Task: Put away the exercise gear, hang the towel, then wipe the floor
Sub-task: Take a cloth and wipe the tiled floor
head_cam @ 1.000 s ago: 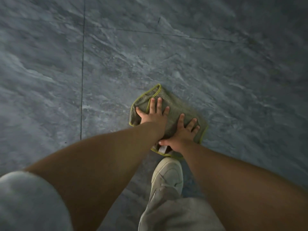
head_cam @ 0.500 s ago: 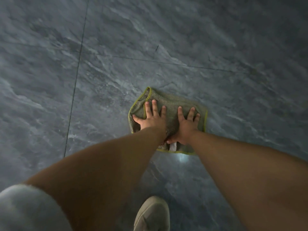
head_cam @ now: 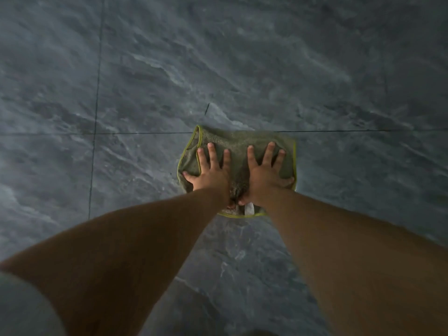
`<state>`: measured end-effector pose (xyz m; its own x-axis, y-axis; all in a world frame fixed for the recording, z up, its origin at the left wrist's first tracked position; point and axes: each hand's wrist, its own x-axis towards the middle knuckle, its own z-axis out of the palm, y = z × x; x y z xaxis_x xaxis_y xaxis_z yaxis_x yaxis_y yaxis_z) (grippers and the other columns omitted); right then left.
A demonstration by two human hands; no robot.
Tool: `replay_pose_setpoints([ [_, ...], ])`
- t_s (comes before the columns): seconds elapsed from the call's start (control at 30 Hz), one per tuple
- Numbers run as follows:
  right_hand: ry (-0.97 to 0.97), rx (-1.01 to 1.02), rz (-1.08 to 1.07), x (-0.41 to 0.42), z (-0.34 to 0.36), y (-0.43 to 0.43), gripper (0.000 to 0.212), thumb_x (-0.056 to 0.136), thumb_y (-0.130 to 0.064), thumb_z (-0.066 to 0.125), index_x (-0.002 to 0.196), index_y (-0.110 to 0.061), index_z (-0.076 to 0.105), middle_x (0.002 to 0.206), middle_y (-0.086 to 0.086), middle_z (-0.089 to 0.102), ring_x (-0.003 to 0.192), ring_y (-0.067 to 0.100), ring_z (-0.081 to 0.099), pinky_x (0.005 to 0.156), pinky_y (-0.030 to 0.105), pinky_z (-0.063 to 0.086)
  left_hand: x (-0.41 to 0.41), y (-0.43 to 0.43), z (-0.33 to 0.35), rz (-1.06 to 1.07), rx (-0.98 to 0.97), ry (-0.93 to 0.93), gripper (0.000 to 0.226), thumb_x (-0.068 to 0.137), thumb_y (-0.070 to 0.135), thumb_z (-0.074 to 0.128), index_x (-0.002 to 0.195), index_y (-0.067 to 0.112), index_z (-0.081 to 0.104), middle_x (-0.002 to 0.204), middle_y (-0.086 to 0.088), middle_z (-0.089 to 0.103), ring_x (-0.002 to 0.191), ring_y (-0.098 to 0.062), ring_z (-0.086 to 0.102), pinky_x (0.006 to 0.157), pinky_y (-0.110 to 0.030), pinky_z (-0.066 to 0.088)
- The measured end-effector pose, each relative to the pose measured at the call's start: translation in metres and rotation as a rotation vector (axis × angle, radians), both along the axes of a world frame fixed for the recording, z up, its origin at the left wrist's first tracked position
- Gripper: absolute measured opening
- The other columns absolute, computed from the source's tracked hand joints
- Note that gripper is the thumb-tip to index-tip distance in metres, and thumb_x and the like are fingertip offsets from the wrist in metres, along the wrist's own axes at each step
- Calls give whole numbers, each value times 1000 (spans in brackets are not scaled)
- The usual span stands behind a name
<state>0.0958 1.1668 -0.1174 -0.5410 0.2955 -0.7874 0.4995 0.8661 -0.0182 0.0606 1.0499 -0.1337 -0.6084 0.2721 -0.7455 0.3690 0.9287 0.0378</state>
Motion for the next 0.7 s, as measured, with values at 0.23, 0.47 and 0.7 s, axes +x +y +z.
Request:
replay_pose_setpoints([
  [0.23,17,-24,-11,-15,3,11,152,52,-55,91,148,-43,-25,149,9,-47,141,40,-35,99,80,23,-18,11,5,-29,-11,-10,144,67,62,82,151,24,-28,155,-16,-39,145,-42,-30,103,-82,19],
  [0.47,6,-31,-33,-18,1,12,150,53,-58,90,147,-44,-26,149,8,-48,141,39,-35,100,80,22,-19,16,-4,-26,-17,11,141,70,52,85,153,21,-24,155,-19,-36,144,-46,-28,99,-84,17],
  [0.7,2,-43,-51,-17,2,11,153,50,-53,93,146,-47,-26,147,3,-51,141,36,-37,100,80,18,-18,14,-5,-21,5,31,135,75,49,83,153,21,-24,156,-19,-35,145,-46,-27,99,-83,18],
])
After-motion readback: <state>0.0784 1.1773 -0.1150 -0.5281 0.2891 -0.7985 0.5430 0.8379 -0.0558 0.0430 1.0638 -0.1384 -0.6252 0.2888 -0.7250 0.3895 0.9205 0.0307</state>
